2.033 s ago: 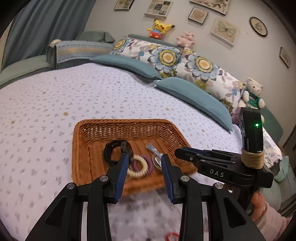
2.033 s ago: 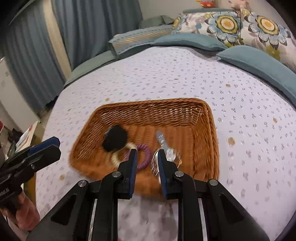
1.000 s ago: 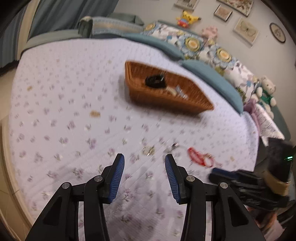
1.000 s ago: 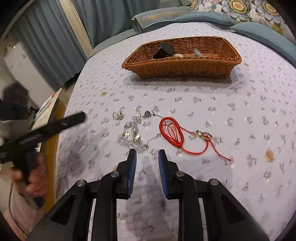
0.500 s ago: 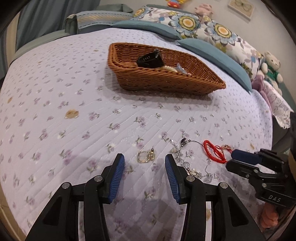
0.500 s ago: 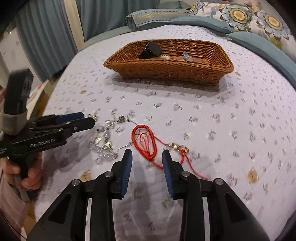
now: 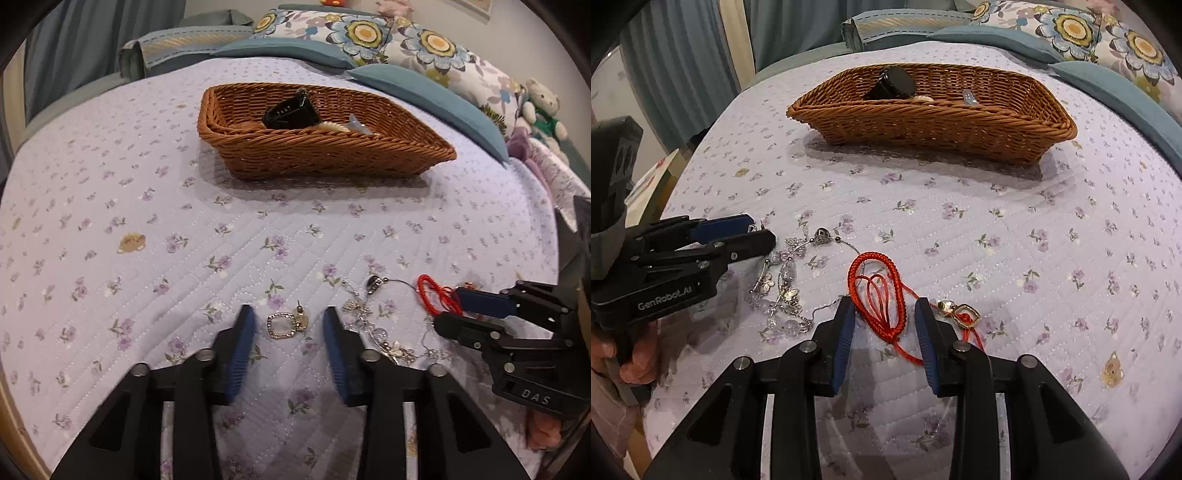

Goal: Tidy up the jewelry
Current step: 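Return both tools to the bed and grasp the red string with the right tool, then carry the red string into the basket with the right tool while the left tool carries the gold ring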

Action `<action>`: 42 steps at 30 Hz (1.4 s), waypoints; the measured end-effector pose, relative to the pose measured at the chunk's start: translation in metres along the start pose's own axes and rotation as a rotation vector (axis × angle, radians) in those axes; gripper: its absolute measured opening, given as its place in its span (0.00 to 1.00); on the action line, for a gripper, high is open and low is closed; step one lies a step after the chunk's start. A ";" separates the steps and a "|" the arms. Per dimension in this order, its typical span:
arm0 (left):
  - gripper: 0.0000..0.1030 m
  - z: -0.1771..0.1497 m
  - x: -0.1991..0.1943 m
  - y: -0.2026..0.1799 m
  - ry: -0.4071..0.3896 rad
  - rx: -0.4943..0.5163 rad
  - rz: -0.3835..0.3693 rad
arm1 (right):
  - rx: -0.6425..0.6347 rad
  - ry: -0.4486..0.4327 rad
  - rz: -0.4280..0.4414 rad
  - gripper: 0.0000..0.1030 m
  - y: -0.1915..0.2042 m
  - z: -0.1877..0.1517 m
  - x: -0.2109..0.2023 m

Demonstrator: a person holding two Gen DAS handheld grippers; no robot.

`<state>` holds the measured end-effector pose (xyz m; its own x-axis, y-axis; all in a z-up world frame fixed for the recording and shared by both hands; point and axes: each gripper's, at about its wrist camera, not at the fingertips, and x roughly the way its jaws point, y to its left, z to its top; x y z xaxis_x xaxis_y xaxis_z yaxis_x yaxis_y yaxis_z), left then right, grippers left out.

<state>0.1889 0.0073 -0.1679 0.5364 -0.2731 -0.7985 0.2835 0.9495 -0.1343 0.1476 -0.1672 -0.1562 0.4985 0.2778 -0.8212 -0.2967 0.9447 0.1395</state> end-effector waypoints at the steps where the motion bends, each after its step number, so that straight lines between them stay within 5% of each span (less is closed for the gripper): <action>1: 0.21 0.000 0.000 0.000 -0.001 0.002 -0.002 | -0.008 -0.002 -0.007 0.35 0.002 0.000 0.000; 3: 0.21 0.000 0.000 -0.001 -0.003 0.003 -0.006 | -0.015 -0.005 -0.011 0.34 0.003 0.000 0.000; 5: 0.21 0.000 -0.001 -0.002 -0.009 0.005 -0.010 | -0.014 -0.014 0.005 0.15 0.003 -0.001 -0.001; 22: 0.21 0.009 -0.047 0.006 -0.121 -0.036 -0.070 | 0.004 -0.148 0.072 0.12 -0.002 -0.002 -0.070; 36: 0.21 0.080 -0.098 -0.010 -0.258 0.046 -0.133 | 0.113 -0.329 0.186 0.12 -0.044 0.083 -0.142; 42: 0.21 0.118 -0.082 -0.020 -0.281 0.080 -0.108 | 0.111 -0.333 0.110 0.12 -0.064 0.131 -0.134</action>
<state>0.2334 -0.0073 -0.0309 0.6956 -0.4144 -0.5869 0.4065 0.9006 -0.1542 0.2066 -0.2422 0.0170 0.7118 0.4032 -0.5751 -0.2824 0.9140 0.2913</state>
